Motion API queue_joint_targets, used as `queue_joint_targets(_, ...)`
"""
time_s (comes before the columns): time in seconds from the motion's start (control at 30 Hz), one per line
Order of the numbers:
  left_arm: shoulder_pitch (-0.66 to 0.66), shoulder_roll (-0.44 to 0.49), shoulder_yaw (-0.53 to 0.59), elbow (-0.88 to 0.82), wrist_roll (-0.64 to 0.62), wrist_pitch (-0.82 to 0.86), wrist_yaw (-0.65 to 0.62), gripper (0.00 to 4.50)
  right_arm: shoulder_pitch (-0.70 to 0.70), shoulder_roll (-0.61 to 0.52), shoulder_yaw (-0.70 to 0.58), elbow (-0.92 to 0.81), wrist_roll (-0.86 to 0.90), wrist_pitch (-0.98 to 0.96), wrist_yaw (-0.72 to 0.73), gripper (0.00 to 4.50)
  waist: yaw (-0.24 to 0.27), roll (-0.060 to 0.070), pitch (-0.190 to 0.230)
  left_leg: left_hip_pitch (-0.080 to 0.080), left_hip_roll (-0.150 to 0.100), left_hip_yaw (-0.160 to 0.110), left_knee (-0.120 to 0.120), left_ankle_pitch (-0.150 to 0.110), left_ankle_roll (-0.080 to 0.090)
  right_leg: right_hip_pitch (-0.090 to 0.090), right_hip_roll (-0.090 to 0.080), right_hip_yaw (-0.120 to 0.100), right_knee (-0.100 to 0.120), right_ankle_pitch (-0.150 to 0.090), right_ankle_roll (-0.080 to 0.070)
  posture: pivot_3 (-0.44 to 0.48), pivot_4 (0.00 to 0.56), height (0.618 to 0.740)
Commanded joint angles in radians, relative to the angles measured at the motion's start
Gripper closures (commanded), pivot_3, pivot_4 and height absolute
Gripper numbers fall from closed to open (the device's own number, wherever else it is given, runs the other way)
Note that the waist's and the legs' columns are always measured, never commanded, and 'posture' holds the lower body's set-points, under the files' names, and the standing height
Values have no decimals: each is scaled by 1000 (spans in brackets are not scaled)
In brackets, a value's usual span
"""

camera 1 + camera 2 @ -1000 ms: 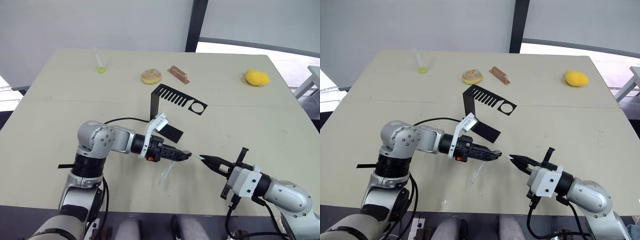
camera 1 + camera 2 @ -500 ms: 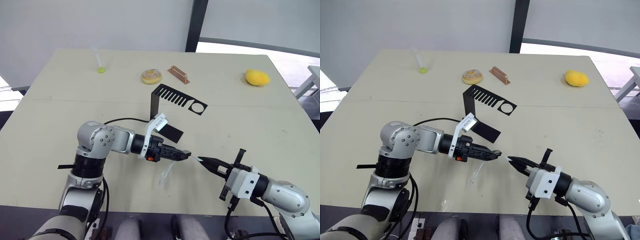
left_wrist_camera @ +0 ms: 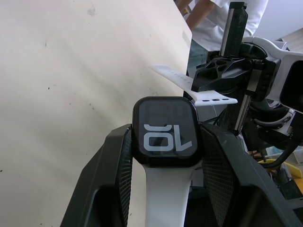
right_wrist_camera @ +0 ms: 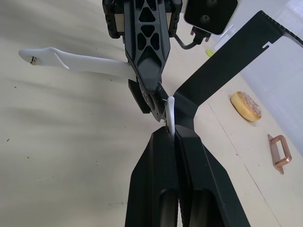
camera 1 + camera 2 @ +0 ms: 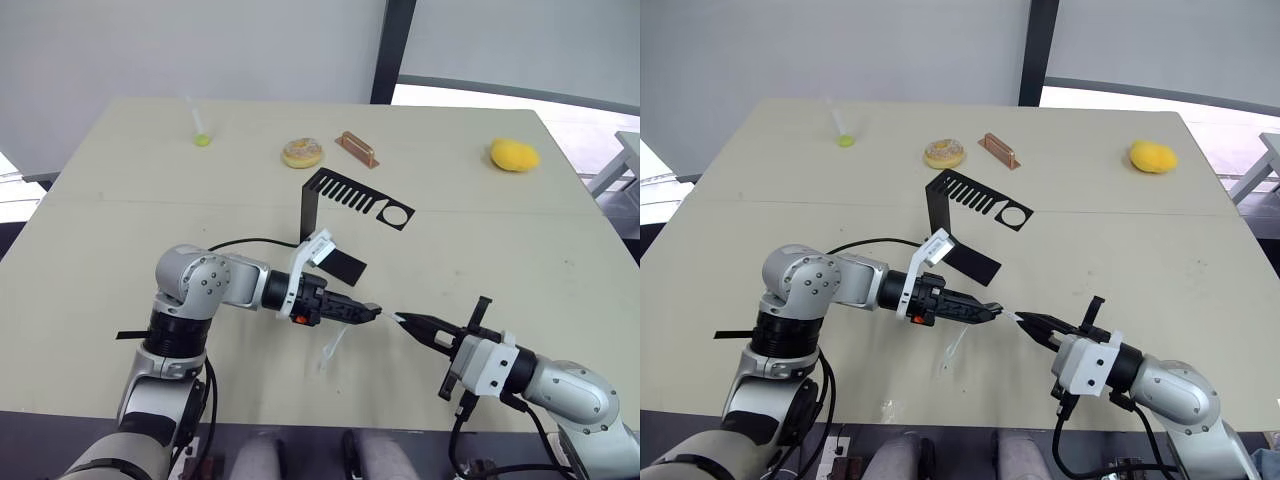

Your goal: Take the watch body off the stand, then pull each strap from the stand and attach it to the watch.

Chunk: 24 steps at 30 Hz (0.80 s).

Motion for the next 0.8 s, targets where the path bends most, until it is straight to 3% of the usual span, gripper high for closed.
queue_joint_targets(0.03,-6,-6,-3,-29,-17,-15,-6,2909,-10,-6,-5,-26,15,-6,-5,4500,0,0,0,0,0,0,0,0,0,0,0,0,0,0,0,0,150,740)
queue_joint_targets(0.8,0,8,2,-24,-15,-21,-8,2909,14,-33,-27,-20,33,-20,-5,4500,0,0,0,0,0,0,0,0,0,0,0,0,0,0,0,0,150,740)
